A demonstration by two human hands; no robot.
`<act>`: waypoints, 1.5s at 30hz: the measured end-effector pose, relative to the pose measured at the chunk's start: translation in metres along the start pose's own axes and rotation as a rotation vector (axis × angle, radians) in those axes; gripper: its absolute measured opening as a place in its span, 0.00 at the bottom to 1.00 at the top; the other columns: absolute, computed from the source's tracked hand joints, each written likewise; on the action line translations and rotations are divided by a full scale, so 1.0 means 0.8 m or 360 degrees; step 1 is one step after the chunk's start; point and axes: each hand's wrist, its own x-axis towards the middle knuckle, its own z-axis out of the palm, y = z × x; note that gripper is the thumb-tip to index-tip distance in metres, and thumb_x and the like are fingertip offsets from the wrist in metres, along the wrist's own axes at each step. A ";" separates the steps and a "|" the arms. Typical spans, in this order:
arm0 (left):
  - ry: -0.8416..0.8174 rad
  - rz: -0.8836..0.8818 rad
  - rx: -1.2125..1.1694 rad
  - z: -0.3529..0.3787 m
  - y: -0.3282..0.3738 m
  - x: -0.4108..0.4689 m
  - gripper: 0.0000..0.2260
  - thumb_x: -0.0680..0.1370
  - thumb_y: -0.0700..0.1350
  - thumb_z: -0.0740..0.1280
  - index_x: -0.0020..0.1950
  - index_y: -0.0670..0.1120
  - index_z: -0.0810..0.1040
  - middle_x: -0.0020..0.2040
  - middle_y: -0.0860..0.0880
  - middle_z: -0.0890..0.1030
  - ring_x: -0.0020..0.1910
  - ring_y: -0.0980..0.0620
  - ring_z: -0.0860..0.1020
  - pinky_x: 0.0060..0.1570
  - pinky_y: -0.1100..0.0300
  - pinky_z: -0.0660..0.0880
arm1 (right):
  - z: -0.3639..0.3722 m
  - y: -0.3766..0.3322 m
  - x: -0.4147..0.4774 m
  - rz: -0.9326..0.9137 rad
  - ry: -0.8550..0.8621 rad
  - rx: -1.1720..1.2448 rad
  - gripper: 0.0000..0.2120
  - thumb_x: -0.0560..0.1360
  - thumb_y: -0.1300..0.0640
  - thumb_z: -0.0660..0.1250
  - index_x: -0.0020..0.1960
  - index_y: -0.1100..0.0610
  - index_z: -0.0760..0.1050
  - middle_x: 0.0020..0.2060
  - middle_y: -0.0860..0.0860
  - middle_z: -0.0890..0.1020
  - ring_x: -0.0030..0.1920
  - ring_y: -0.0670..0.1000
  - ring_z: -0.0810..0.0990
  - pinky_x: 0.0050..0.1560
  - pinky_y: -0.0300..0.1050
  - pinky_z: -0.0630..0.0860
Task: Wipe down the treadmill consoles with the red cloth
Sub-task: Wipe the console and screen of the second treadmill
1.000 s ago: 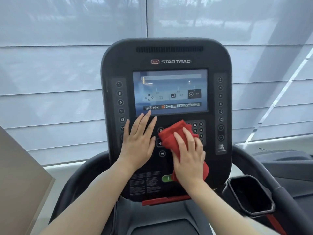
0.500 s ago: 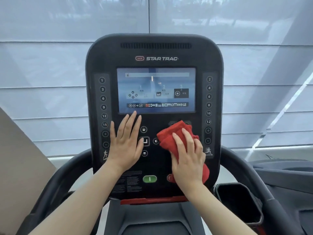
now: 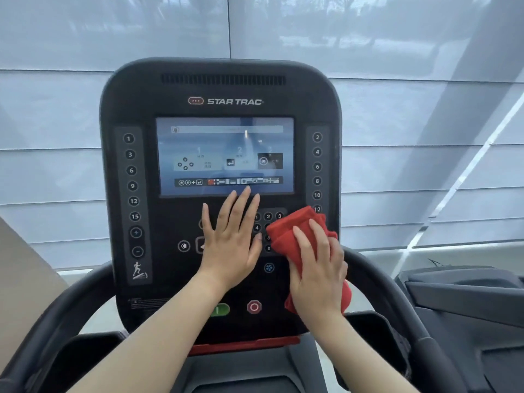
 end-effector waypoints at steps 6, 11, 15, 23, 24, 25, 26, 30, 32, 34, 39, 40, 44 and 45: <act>0.0055 0.0014 0.0026 0.003 0.000 0.001 0.30 0.75 0.53 0.55 0.75 0.47 0.56 0.75 0.48 0.54 0.74 0.48 0.51 0.68 0.40 0.39 | -0.001 0.004 0.008 0.0083 0.0004 0.0077 0.21 0.73 0.51 0.60 0.66 0.47 0.67 0.69 0.49 0.64 0.63 0.59 0.65 0.51 0.58 0.71; 0.0055 0.0012 0.0044 0.003 0.000 0.000 0.30 0.75 0.53 0.55 0.75 0.46 0.57 0.75 0.48 0.54 0.74 0.48 0.51 0.68 0.38 0.40 | -0.005 0.000 0.046 0.0172 0.0135 0.0135 0.20 0.74 0.51 0.62 0.66 0.48 0.67 0.69 0.49 0.65 0.63 0.58 0.65 0.56 0.56 0.67; 0.0054 0.0024 0.0027 0.002 0.000 -0.001 0.30 0.75 0.54 0.55 0.75 0.46 0.56 0.76 0.48 0.54 0.75 0.48 0.51 0.68 0.39 0.39 | -0.002 0.006 0.016 0.0160 0.0110 0.0117 0.21 0.74 0.51 0.61 0.67 0.49 0.67 0.69 0.50 0.65 0.63 0.59 0.65 0.52 0.56 0.69; 0.0046 0.0016 0.0055 0.004 0.002 0.000 0.30 0.75 0.54 0.55 0.76 0.46 0.55 0.76 0.48 0.53 0.75 0.47 0.51 0.68 0.39 0.38 | -0.006 0.007 0.025 0.0244 0.0114 0.0179 0.21 0.74 0.51 0.62 0.66 0.49 0.66 0.69 0.49 0.64 0.62 0.59 0.64 0.53 0.58 0.70; 0.0044 0.0015 0.0055 0.004 0.002 0.000 0.30 0.75 0.54 0.55 0.76 0.46 0.55 0.76 0.48 0.53 0.75 0.47 0.50 0.68 0.40 0.38 | -0.006 0.007 0.026 0.0233 0.0110 0.0171 0.21 0.74 0.52 0.62 0.66 0.49 0.66 0.69 0.49 0.64 0.62 0.59 0.65 0.52 0.58 0.70; 0.0039 0.0015 0.0055 0.004 0.003 -0.001 0.30 0.75 0.54 0.55 0.76 0.46 0.55 0.76 0.48 0.53 0.75 0.47 0.50 0.68 0.40 0.38 | -0.005 0.007 0.024 0.0201 0.0101 0.0159 0.22 0.74 0.52 0.63 0.67 0.49 0.66 0.69 0.49 0.64 0.62 0.59 0.65 0.52 0.58 0.70; 0.0033 0.0018 0.0056 0.003 0.002 -0.001 0.30 0.75 0.54 0.55 0.76 0.46 0.55 0.76 0.48 0.53 0.75 0.47 0.50 0.68 0.40 0.38 | -0.005 0.009 0.019 0.0149 0.0087 0.0142 0.22 0.73 0.52 0.64 0.67 0.49 0.66 0.69 0.49 0.64 0.63 0.59 0.65 0.51 0.57 0.70; -0.0016 0.0052 0.0061 -0.001 -0.002 -0.003 0.29 0.76 0.54 0.53 0.76 0.47 0.53 0.77 0.48 0.51 0.75 0.49 0.47 0.69 0.39 0.39 | 0.003 0.016 -0.026 -0.0071 -0.0003 0.0043 0.25 0.71 0.54 0.65 0.67 0.48 0.67 0.69 0.49 0.65 0.62 0.59 0.66 0.48 0.57 0.72; -0.0036 0.0080 0.0052 -0.003 -0.007 -0.008 0.27 0.77 0.53 0.53 0.76 0.48 0.54 0.77 0.49 0.51 0.75 0.49 0.48 0.69 0.39 0.41 | 0.008 0.018 -0.052 -0.0114 -0.0064 0.0019 0.24 0.71 0.54 0.62 0.67 0.47 0.67 0.68 0.48 0.65 0.61 0.59 0.66 0.48 0.57 0.73; -0.0049 0.0079 0.0050 -0.004 -0.012 -0.023 0.26 0.78 0.52 0.53 0.76 0.49 0.55 0.76 0.48 0.53 0.75 0.49 0.50 0.70 0.41 0.45 | 0.011 0.019 -0.073 -0.0121 -0.0131 0.0025 0.24 0.70 0.53 0.59 0.66 0.46 0.66 0.68 0.48 0.65 0.60 0.59 0.66 0.47 0.58 0.74; -0.0129 0.0048 0.0108 0.001 -0.023 -0.076 0.26 0.77 0.51 0.54 0.75 0.49 0.57 0.76 0.47 0.55 0.74 0.47 0.54 0.70 0.43 0.51 | 0.004 0.010 -0.058 -0.0112 -0.0149 0.0083 0.22 0.71 0.51 0.59 0.66 0.47 0.66 0.68 0.49 0.65 0.60 0.60 0.66 0.50 0.59 0.73; -0.0135 0.0046 0.0121 0.000 -0.026 -0.082 0.26 0.77 0.51 0.54 0.75 0.49 0.57 0.76 0.47 0.55 0.74 0.47 0.54 0.70 0.44 0.51 | 0.002 0.004 -0.048 -0.0121 -0.0135 0.0086 0.22 0.72 0.51 0.61 0.66 0.47 0.66 0.68 0.49 0.65 0.60 0.59 0.66 0.50 0.58 0.73; -0.0165 0.0029 0.0156 -0.004 -0.032 -0.091 0.26 0.76 0.50 0.54 0.75 0.48 0.57 0.76 0.47 0.56 0.74 0.47 0.55 0.70 0.45 0.52 | 0.005 -0.017 -0.020 -0.0140 -0.0122 0.0107 0.25 0.71 0.55 0.69 0.66 0.48 0.67 0.68 0.49 0.64 0.61 0.60 0.65 0.50 0.60 0.72; -0.0173 0.0023 0.0155 -0.005 -0.033 -0.092 0.27 0.76 0.50 0.54 0.75 0.47 0.57 0.76 0.47 0.56 0.74 0.47 0.55 0.70 0.45 0.53 | 0.006 -0.020 -0.020 -0.0154 -0.0125 0.0094 0.26 0.70 0.55 0.70 0.66 0.48 0.67 0.68 0.49 0.65 0.61 0.60 0.65 0.49 0.60 0.73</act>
